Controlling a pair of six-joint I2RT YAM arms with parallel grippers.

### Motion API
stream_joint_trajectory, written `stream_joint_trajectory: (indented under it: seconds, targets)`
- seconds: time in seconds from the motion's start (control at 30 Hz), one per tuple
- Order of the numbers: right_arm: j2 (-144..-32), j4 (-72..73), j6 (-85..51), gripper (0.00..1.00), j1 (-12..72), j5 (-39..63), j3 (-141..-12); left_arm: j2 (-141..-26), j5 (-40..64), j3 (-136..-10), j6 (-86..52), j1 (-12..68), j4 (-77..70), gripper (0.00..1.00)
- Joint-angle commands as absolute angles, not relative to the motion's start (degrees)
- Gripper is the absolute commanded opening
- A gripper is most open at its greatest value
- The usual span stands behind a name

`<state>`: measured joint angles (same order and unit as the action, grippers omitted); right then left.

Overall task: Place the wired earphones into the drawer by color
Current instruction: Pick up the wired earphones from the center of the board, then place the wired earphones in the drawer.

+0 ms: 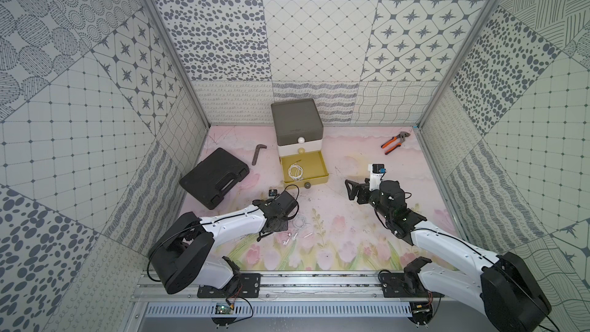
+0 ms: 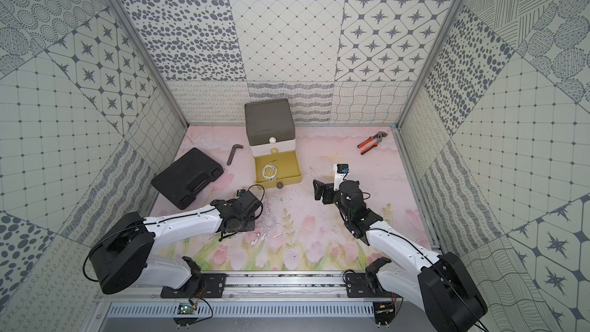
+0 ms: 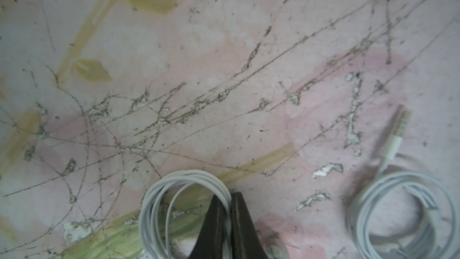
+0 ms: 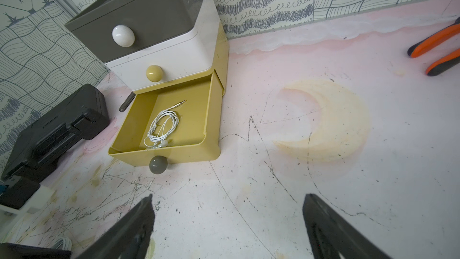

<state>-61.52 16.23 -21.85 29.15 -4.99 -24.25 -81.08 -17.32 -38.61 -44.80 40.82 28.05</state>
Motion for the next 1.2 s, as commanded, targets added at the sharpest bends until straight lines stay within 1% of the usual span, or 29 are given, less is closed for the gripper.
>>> stream_joint_trajectory:
  seconds: [0.0,0.13,0.37,0.63,0.9,1.17]
  targets:
    - [-60.5,19.3,-21.4,0.97,29.0,-4.6,-23.6,-80.2,-18.0,-38.7,-44.8,40.9,28.7,0.03]
    - [-60.5,19.3,-21.3,0.97,28.9,-4.5,-23.5,-78.5,-18.0,-39.5,-44.0,40.9,29.8,0.00]
    - [-60.4,19.4,-21.2,0.97,28.9,-4.3,-23.5,-73.8,-18.3,-42.4,-42.4,40.9,32.6,0.00]
    - [-60.4,19.5,-21.2,0.97,29.0,-4.3,-23.5,-69.0,-18.9,-46.8,-39.3,40.9,31.9,0.00]
    - [-60.4,19.6,-20.9,0.97,28.9,-4.2,-23.5,-68.6,-18.2,-51.4,-36.1,40.9,24.3,0.00]
    - [-60.1,19.6,-20.9,0.97,28.9,-4.2,-23.3,-73.3,-19.1,-56.5,-33.8,40.8,14.3,0.00]
